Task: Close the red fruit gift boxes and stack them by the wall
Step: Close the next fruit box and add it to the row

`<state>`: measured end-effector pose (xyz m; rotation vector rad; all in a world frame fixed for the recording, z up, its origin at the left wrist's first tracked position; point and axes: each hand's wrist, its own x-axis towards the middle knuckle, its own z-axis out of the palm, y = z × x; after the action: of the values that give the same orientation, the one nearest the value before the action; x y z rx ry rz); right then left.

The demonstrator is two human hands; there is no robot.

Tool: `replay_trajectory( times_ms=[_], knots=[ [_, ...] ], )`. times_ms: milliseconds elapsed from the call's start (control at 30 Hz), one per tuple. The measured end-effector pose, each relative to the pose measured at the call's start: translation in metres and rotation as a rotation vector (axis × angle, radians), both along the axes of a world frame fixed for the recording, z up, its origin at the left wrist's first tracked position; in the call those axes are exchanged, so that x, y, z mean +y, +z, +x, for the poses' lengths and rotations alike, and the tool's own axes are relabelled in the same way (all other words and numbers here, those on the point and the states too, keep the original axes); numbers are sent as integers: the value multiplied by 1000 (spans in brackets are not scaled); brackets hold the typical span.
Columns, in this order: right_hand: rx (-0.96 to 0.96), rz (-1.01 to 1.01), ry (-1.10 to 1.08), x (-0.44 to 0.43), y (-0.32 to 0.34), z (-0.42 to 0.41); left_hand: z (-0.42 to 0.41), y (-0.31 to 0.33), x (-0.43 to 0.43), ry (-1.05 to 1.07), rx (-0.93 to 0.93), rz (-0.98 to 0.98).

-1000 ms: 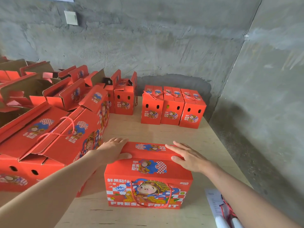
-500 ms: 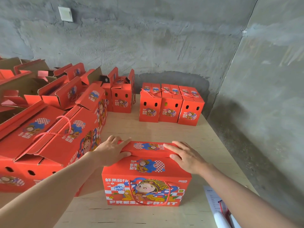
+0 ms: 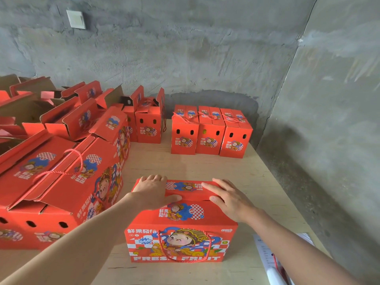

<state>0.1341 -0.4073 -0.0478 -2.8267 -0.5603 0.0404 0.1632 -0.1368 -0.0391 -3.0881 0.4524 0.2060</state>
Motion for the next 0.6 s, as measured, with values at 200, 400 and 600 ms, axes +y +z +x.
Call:
replay_trajectory(
  times_ms=[200,400,600],
  knots=[
    [88,-64,-19,1,8,0,-1,0,-1,-9,12,18],
    [60,-240,-80,33,13,12,0,4,-2,-3,61,26],
    [61,-190,-40,28,8,10,7,10,11,-159,90,70]
  ],
)
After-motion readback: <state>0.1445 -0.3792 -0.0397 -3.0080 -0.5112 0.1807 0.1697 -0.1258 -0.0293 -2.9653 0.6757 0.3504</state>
